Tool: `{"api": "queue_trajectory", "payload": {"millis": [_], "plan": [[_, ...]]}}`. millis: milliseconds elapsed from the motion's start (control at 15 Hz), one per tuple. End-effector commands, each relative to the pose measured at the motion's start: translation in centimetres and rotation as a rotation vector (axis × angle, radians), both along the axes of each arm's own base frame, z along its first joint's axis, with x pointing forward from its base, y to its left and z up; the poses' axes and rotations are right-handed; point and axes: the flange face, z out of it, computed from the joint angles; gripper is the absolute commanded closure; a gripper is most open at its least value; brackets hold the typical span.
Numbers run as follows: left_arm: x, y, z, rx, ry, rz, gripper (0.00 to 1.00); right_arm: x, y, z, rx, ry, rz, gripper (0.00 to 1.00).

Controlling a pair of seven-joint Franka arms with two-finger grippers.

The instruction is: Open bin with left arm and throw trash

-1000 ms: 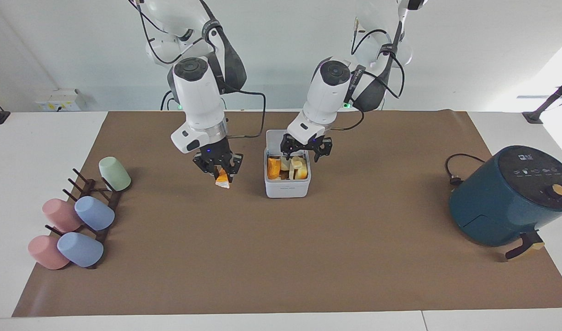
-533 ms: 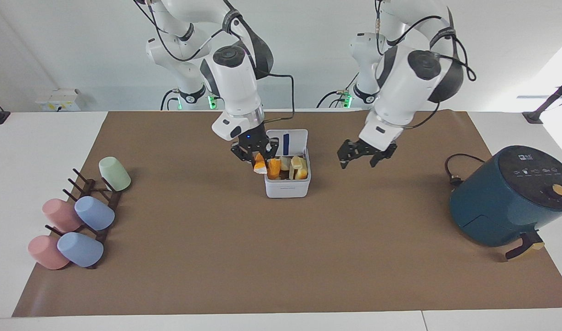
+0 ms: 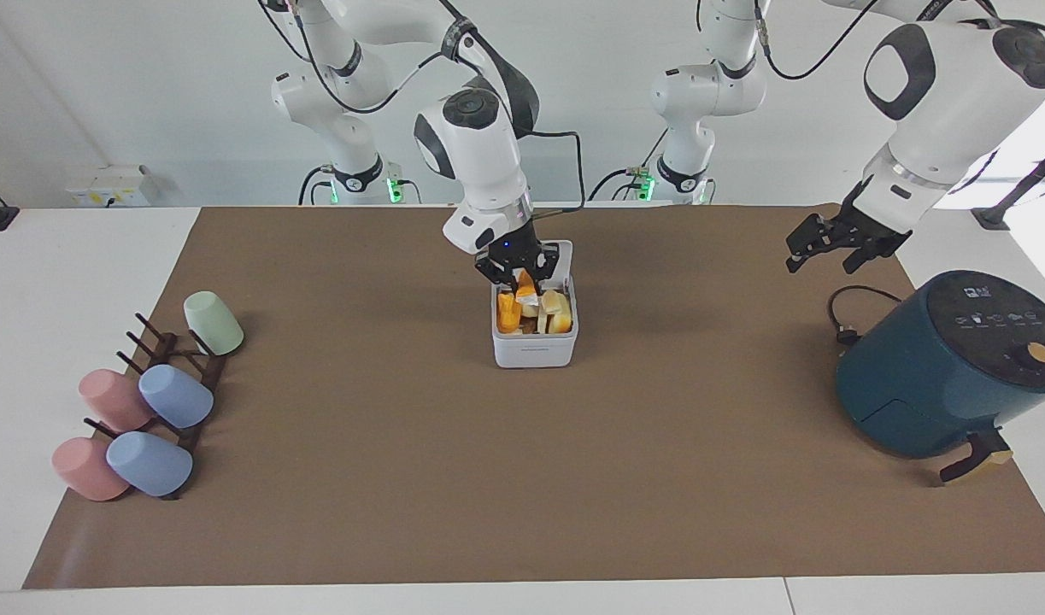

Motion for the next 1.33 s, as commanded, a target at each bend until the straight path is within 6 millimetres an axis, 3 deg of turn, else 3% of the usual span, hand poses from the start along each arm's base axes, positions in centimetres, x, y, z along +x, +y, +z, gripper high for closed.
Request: {"api": "queue_trajectory", "payload": {"millis": [0,67,133,533,867,1267], "plan": [[-1.3,-0.2,3.2,0.068,0.025,-0.023,0.0,-0.7,-0.6,-0.1,0.017,-0.003,-0.011,0.86],[-1.6,-0.4,4.0,0.083,0.032,-0.029,0.0,-0.6,-0.6,0.0,0.018,-0.006,-0.011,0.21],[-1.8,-0.5,4.2,0.082,0.03,-0.031,0.0,-0.6,-0.6,0.1,0.02,-0.008,-0.013,0.0],[-3.0,-1.5,3.3,0.084,0.027,-0.028,0.0,1.2,-1.8,1.4,0.013,-0.028,-0.033,0.0],[-2.4,-2.0,3.6,0.078,-0.011,-0.035,0.0,5.0,-9.6,2.1,-0.073,-0.079,-0.108,0.0],[-2.2,-2.1,3.6,0.077,-0.025,-0.037,0.0,7.2,-18.8,2.5,-0.159,-0.045,-0.103,0.0]]}}
